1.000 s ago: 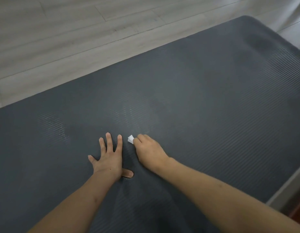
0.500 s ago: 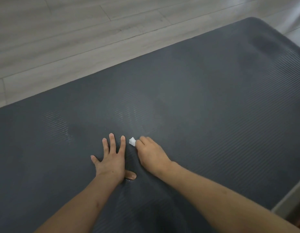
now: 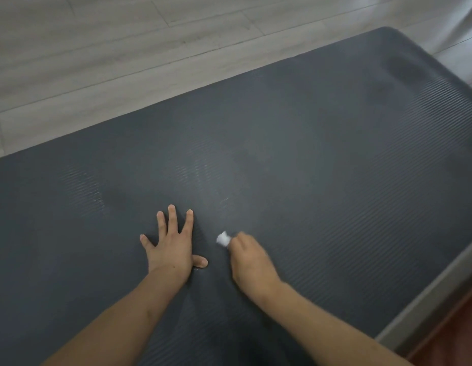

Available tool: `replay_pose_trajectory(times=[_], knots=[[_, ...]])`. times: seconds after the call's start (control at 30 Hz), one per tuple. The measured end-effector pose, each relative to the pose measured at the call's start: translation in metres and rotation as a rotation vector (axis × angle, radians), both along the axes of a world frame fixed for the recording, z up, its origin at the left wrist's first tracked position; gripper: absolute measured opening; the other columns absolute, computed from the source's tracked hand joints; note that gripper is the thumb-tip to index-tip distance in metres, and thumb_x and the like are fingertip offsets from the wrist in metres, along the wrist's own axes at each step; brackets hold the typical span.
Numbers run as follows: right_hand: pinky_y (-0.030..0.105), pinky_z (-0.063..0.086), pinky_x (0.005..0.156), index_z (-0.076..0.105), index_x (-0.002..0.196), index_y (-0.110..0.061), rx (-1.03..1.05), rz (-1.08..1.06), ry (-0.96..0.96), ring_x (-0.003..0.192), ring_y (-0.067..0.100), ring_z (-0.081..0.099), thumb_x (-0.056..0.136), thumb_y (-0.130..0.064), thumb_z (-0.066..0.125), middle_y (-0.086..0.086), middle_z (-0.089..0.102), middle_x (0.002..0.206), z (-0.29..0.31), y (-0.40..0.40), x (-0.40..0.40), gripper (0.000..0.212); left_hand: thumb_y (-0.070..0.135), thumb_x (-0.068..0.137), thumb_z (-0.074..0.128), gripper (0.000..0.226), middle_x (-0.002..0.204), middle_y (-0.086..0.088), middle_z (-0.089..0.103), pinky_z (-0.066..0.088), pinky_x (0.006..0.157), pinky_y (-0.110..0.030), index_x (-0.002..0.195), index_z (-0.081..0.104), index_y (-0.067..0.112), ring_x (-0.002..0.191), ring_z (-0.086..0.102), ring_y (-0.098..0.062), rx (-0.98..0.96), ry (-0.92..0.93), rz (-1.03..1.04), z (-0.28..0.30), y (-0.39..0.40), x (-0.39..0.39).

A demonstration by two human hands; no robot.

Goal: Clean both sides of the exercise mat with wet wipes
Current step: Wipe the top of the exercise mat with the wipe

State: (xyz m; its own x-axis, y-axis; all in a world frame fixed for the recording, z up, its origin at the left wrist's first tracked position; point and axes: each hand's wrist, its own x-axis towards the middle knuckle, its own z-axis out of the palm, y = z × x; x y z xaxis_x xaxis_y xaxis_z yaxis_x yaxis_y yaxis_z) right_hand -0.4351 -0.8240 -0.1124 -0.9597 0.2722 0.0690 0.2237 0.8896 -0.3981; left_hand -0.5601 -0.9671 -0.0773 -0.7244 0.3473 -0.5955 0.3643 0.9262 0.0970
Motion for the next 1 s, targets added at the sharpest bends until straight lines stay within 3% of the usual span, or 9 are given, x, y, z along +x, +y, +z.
replay_pose_trajectory(times=[0.07,0.13,0.27,0.37,0.47,0.57,0.73,0.83,1.0], knots=[[0.036,0.047,0.064,0.046,0.090,-0.018,0.021,0.250,-0.007,0.077,0.025,0.052,0.083,-0.009,0.057,0.005,0.052,0.087,0.005,0.016,0.010,0.016,0.058,0.091,0.068,0.104,0.171,-0.001,-0.019,0.018,0.124,-0.062,0.164,-0.003,0.038,0.158,-0.016,-0.027,0.043,0.083,-0.046,0.003,-0.007,0.014],[0.039,0.049,0.066,0.046,0.088,-0.018,0.112,0.170,0.002,0.078,0.030,0.054,0.088,-0.015,0.049,0.008,0.054,0.086,0.008,0.080,0.003,0.004,0.059,0.096,0.060,0.089,0.173,0.002,-0.007,0.023,0.124,-0.056,0.164,0.007,0.039,0.159,-0.007,-0.024,0.103,0.092,-0.061,0.004,-0.012,0.028],[0.048,0.044,0.073,0.052,0.087,-0.004,0.145,-0.451,-0.095,0.086,0.042,0.056,0.089,-0.003,0.047,0.022,0.056,0.094,0.018,0.201,-0.003,0.005,0.076,0.079,0.068,0.127,0.165,0.001,-0.038,0.011,0.124,-0.066,0.157,-0.025,0.039,0.154,-0.030,-0.027,0.018,-0.079,-0.099,0.002,-0.010,0.044],[0.046,0.047,0.075,0.058,0.089,-0.001,0.041,-0.648,-0.025,0.084,0.041,0.059,0.087,0.001,0.049,0.022,0.061,0.093,0.016,0.136,-0.009,0.009,0.071,0.073,0.077,0.144,0.155,-0.002,-0.052,0.006,0.120,-0.075,0.153,-0.036,0.034,0.148,-0.042,-0.031,-0.041,-0.132,-0.100,-0.003,-0.004,0.049],[0.037,0.050,0.062,0.058,0.082,-0.010,-0.018,-0.195,-0.005,0.071,0.029,0.056,0.081,-0.003,0.053,0.010,0.057,0.081,0.005,0.014,0.013,0.008,0.071,0.073,0.078,0.144,0.156,-0.001,-0.051,0.008,0.120,-0.075,0.155,-0.034,0.034,0.148,-0.041,-0.030,-0.045,-0.118,-0.087,-0.004,-0.002,0.049],[0.036,0.047,0.059,0.050,0.084,-0.016,0.059,0.198,0.025,0.073,0.024,0.052,0.085,-0.011,0.050,0.005,0.053,0.083,0.002,0.024,0.023,0.005,0.074,0.071,0.076,0.143,0.157,0.000,-0.050,0.010,0.120,-0.073,0.156,-0.032,0.035,0.150,-0.039,-0.029,-0.050,-0.111,-0.094,-0.004,-0.005,0.049],[0.045,0.045,0.066,0.051,0.082,-0.005,0.162,-0.384,-0.050,0.077,0.039,0.055,0.089,-0.001,0.052,0.020,0.056,0.086,0.006,0.192,0.004,0.008,0.076,0.072,0.074,0.142,0.154,0.000,-0.053,0.009,0.121,-0.073,0.153,-0.036,0.036,0.147,-0.042,-0.029,-0.067,-0.122,-0.107,-0.004,-0.003,0.048],[0.046,0.044,0.065,0.051,0.081,-0.002,0.105,-0.620,0.024,0.075,0.041,0.055,0.085,0.003,0.054,0.021,0.056,0.085,0.005,0.171,-0.001,0.007,0.076,0.072,0.074,0.143,0.154,0.000,-0.054,0.007,0.121,-0.073,0.152,-0.038,0.036,0.146,-0.043,-0.029,-0.076,-0.126,-0.106,-0.004,-0.004,0.048],[0.035,0.051,0.059,0.058,0.090,-0.011,-0.021,0.043,-0.036,0.073,0.024,0.055,0.073,-0.003,0.071,0.005,0.055,0.083,0.001,0.010,0.028,0.023,0.076,0.072,0.074,0.143,0.152,0.001,-0.056,0.007,0.120,-0.074,0.151,-0.039,0.036,0.146,-0.043,-0.028,-0.087,-0.136,-0.106,-0.005,-0.005,0.045]])
